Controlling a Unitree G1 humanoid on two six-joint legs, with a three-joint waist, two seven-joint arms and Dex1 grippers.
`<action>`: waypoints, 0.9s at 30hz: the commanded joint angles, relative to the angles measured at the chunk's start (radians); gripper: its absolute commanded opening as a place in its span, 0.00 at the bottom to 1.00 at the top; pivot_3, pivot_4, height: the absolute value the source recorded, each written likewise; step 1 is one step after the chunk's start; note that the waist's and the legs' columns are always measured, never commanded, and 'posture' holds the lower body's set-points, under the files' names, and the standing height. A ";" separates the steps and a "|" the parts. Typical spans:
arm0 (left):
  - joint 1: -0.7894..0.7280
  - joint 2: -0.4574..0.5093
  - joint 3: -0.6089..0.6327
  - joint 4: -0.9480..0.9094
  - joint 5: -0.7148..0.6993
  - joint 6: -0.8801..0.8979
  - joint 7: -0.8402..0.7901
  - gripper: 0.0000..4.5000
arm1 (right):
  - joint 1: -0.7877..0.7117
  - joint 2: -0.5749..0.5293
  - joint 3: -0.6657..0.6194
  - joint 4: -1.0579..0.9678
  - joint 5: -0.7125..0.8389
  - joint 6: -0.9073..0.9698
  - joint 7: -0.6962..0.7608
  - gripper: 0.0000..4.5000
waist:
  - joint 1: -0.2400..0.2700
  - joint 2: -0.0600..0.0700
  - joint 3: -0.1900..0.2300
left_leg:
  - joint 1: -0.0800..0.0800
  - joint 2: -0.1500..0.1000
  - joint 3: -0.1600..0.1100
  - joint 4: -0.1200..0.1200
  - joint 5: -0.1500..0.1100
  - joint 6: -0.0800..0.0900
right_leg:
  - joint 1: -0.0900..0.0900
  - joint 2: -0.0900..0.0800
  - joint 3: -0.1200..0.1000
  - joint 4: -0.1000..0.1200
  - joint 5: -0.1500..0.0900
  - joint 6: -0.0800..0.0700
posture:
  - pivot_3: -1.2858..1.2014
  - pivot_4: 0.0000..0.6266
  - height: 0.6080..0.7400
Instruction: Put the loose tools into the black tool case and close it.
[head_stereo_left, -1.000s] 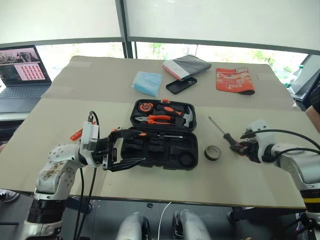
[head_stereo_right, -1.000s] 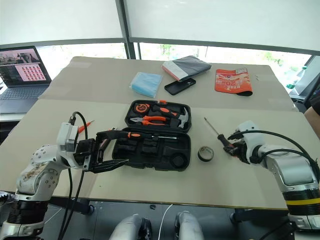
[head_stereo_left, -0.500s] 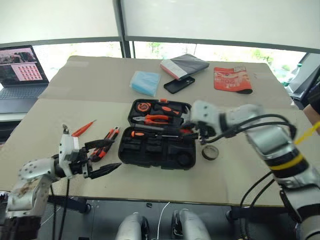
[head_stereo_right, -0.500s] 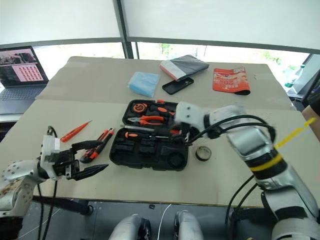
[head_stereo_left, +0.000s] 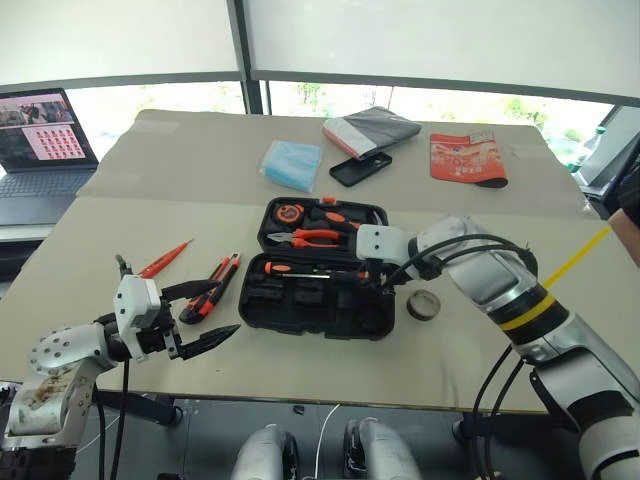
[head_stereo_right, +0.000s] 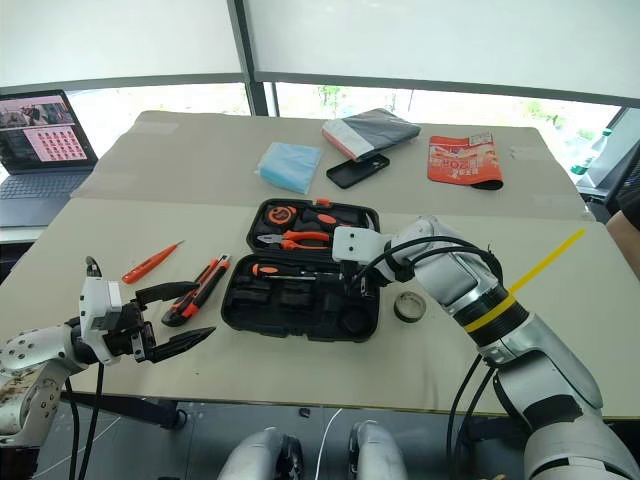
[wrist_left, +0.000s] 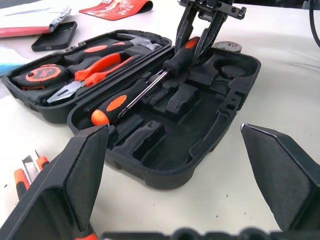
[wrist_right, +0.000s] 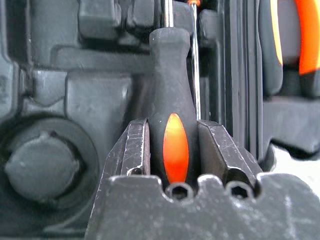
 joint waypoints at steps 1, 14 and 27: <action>-0.007 0.009 0.024 -0.020 -0.012 -0.012 0.007 1.00 | -0.006 -0.013 -0.009 -0.023 -0.022 0.027 0.028 0.23 | -0.003 0.000 0.000 | 0.000 0.000 0.000 0.000 -0.001 -0.003 | 0.000 0.000 0.000 0.000 0.000 0.000 | 0.52 0.24 1.00; -0.031 0.012 0.026 0.041 -0.003 -0.039 -0.009 1.00 | -0.040 0.003 -0.173 -0.072 0.129 -0.081 0.114 0.80 | -0.003 0.000 0.000 | 0.000 0.000 0.000 -0.002 0.002 0.002 | -0.001 0.002 0.000 -0.001 0.000 0.000 | 0.52 0.24 1.00; -0.065 0.012 0.002 0.150 0.038 -0.103 -0.034 1.00 | 0.090 0.156 -0.243 0.159 0.122 -0.347 -0.006 0.08 | -0.003 0.000 0.001 | 0.001 0.000 0.001 -0.002 0.002 0.001 | 0.001 0.002 0.000 -0.001 0.000 -0.001 | 0.52 0.24 1.00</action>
